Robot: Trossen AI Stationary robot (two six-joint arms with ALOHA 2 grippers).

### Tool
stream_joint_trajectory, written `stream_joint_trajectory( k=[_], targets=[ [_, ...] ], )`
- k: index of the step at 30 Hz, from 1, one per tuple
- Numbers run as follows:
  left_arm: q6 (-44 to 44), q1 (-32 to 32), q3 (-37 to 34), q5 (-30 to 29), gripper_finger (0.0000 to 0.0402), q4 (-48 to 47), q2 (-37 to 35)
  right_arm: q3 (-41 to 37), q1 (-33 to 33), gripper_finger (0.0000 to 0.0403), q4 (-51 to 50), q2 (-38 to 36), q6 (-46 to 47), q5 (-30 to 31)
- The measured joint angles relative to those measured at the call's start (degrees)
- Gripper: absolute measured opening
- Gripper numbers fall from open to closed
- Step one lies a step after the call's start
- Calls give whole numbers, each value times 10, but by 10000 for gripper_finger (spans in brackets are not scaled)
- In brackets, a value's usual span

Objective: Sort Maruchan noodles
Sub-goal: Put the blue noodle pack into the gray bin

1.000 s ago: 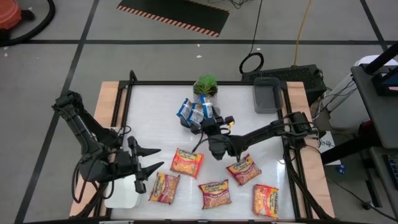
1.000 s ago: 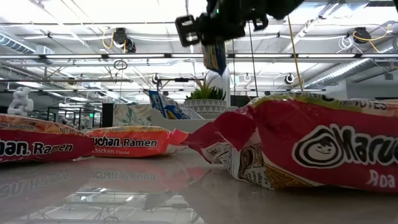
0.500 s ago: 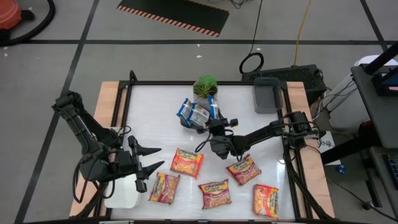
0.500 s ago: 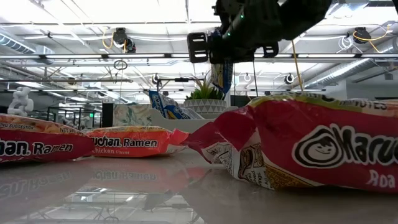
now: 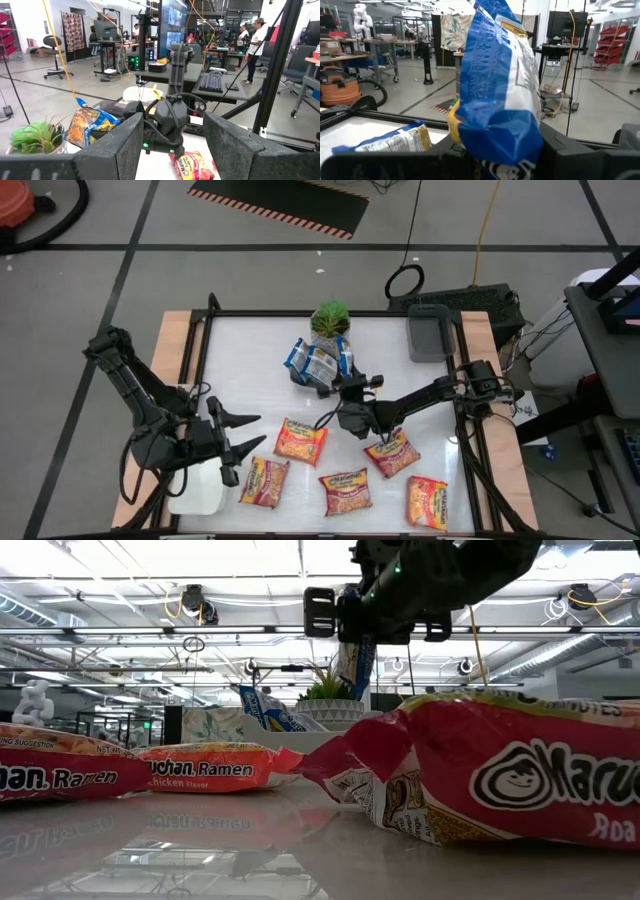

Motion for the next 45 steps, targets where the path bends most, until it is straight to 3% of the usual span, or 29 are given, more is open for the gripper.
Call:
stream_joint_trajectory(
  k=[6,13,18,45],
  targets=[
    [-4,1,0,0,212,-2,0,0,2,108,-53,0,51,-3],
    [-4,1,0,0,212,-2,0,0,-5,109,-120,0,121,-63],
    [-5,1,0,19,212,-2,0,0,-9,109,-171,0,172,-67],
    [-9,1,0,30,212,-2,0,0,-8,110,-209,0,204,-76]
  ],
)
